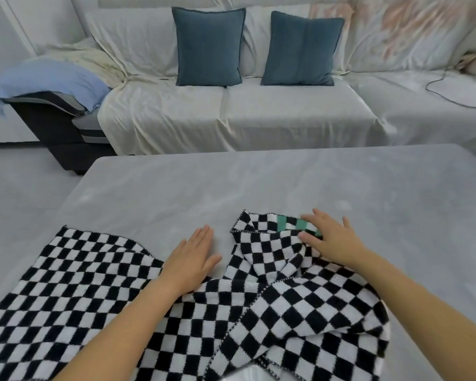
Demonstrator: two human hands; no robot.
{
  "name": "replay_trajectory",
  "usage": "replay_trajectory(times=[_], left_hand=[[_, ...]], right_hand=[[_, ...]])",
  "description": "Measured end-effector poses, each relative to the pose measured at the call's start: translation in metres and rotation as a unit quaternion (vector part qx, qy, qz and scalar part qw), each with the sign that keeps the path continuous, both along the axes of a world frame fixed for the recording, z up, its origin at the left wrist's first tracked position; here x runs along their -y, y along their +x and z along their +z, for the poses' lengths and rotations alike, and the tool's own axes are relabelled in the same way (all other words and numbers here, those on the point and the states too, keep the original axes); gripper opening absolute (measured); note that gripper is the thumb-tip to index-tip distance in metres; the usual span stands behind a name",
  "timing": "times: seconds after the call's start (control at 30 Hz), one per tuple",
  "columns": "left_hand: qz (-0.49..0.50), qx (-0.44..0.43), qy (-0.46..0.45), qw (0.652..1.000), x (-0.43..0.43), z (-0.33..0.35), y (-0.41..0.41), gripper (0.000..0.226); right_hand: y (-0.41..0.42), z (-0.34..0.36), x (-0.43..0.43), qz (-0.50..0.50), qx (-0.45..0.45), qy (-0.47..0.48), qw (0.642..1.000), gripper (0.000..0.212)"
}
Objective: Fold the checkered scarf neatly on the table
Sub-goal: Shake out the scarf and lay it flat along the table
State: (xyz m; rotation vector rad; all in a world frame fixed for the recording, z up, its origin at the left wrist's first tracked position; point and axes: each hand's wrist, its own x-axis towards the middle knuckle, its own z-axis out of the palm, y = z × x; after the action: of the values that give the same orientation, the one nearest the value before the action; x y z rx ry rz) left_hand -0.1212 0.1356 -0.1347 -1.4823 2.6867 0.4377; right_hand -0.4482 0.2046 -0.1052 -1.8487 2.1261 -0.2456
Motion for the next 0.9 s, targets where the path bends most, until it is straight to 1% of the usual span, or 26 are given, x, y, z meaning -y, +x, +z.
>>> replay_trajectory(times=[0.1,0.2,0.27,0.33,0.37,0.43,0.47,0.53,0.57,0.6,0.67,0.73,0.77,0.8,0.83,0.9], left_hand=[[-0.056,-0.036,0.004,0.998,-0.001,0.022,-0.062,0.071],[-0.126,-0.052,0.004,0.991,-0.012,0.04,-0.114,0.07],[-0.163,-0.041,0.009,0.986,-0.027,0.051,-0.138,0.07],[-0.173,-0.03,0.008,0.984,-0.047,0.056,-0.152,0.067],[-0.165,-0.037,0.005,0.986,-0.06,0.058,-0.154,0.063],[-0.141,-0.048,0.001,0.989,-0.082,0.056,-0.151,0.053],[-0.137,-0.034,0.007,0.99,-0.092,0.054,-0.148,0.053],[-0.132,0.008,0.024,0.991,-0.106,0.046,-0.14,0.063],[-0.125,0.012,0.022,0.992,-0.11,0.043,-0.136,0.065],[-0.114,0.0,0.019,0.993,-0.113,0.042,-0.133,0.063],[-0.093,-0.032,0.009,0.995,-0.12,0.039,-0.129,0.062],[-0.092,-0.037,-0.016,0.995,-0.128,0.036,-0.126,0.071],[-0.095,-0.034,-0.027,0.995,-0.132,0.034,-0.125,0.076],[-0.098,-0.033,-0.031,0.994,-0.136,0.032,-0.123,0.08],[-0.103,-0.028,-0.029,0.994,-0.139,0.031,-0.12,0.084],[-0.125,-0.012,-0.018,0.992,-0.143,0.03,-0.116,0.093]], right_hand=[[-0.042,0.003,-0.025,-0.094,-0.005,0.043,0.995,0.06],[-0.063,0.003,-0.054,-0.133,-0.02,0.087,0.987,0.068],[-0.063,0.002,-0.072,-0.151,0.002,0.107,0.983,0.083],[-0.057,-0.004,-0.089,-0.169,0.037,0.102,0.98,0.104],[-0.052,-0.007,-0.096,-0.176,0.048,0.094,0.979,0.106],[-0.042,-0.013,-0.106,-0.186,0.071,0.08,0.977,0.092],[-0.036,-0.014,-0.108,-0.189,0.082,0.068,0.976,0.083],[-0.027,-0.016,-0.109,-0.197,0.092,0.033,0.976,0.064],[-0.024,-0.016,-0.108,-0.201,0.095,0.016,0.975,0.053],[-0.021,-0.014,-0.107,-0.205,0.098,0.005,0.974,0.045],[-0.016,-0.007,-0.105,-0.209,0.095,-0.019,0.973,0.037],[-0.01,0.002,-0.107,-0.204,0.073,-0.049,0.975,0.038],[-0.006,0.006,-0.109,-0.197,0.068,-0.062,0.976,0.041],[-0.002,0.01,-0.114,-0.192,0.082,-0.068,0.976,0.046],[0.001,0.013,-0.119,-0.189,0.119,-0.063,0.973,0.052],[0.009,0.013,-0.133,-0.172,0.226,-0.031,0.958,0.075]])
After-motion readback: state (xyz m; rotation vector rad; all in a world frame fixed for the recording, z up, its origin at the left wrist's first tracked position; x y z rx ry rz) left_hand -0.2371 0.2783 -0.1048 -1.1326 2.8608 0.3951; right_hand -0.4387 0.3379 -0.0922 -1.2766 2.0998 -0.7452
